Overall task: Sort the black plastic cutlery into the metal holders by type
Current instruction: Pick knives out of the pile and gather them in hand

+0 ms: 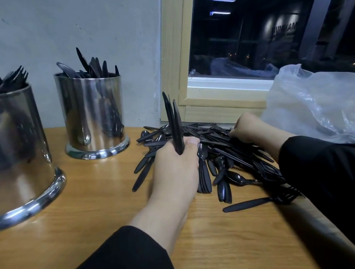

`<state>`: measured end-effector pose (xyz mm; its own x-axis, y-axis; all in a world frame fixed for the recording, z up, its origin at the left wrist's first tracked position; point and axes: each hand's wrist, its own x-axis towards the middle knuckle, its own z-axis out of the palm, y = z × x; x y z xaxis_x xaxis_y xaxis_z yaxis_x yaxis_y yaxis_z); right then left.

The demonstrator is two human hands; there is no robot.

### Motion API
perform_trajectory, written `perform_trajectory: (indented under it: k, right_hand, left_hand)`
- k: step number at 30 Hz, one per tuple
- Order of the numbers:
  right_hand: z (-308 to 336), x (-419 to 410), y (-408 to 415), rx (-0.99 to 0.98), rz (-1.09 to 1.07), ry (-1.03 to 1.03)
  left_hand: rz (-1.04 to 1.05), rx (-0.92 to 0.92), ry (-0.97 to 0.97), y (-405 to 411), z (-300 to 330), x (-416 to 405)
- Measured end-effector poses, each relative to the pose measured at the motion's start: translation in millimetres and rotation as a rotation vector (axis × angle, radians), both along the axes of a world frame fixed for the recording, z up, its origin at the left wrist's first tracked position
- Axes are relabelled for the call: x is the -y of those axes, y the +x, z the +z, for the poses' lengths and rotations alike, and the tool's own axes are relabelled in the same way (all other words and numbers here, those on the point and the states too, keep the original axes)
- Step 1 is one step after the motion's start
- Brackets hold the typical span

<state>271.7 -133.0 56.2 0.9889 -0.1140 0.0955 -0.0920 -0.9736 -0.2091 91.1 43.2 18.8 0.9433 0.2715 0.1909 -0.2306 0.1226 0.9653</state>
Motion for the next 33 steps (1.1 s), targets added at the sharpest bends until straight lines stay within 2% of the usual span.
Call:
perform_trajectory:
  k: [4, 10, 15, 18, 22, 27, 31, 33]
  right_hand:
    - [3, 0, -8, -0.006, -0.015, -0.003]
    - [14, -5, -25, 0.015, 0.045, -0.312]
    - [14, 2, -28, 0.039, 0.055, -0.385]
    - [16, 10, -30, 0.102, 0.033, -0.265]
    - [30, 26, -56, 0.289, 0.038, -0.034]
    - [30, 17, -145, 0.458, 0.278, 0.417]
    - [6, -10, -200, 0.458, 0.463, 0.597]
    - [-7, -20, -215, 0.442, 0.564, 0.597]
  left_hand:
    - [0.010, 0.007, 0.000, -2, 0, 0]
    - [0.000, 0.016, 0.000, -3, 2, 2]
    - [0.007, 0.017, -0.010, 0, 0, 0]
    - [0.005, 0.028, -0.022, -1, 1, 0]
    - [0.011, 0.035, -0.058, -1, 2, 0]
    - [-0.057, 0.021, -0.204, -7, 9, 4]
    - [-0.161, 0.032, -0.301, -20, 17, 17]
    - [-0.195, 0.037, -0.313, -25, 18, 23]
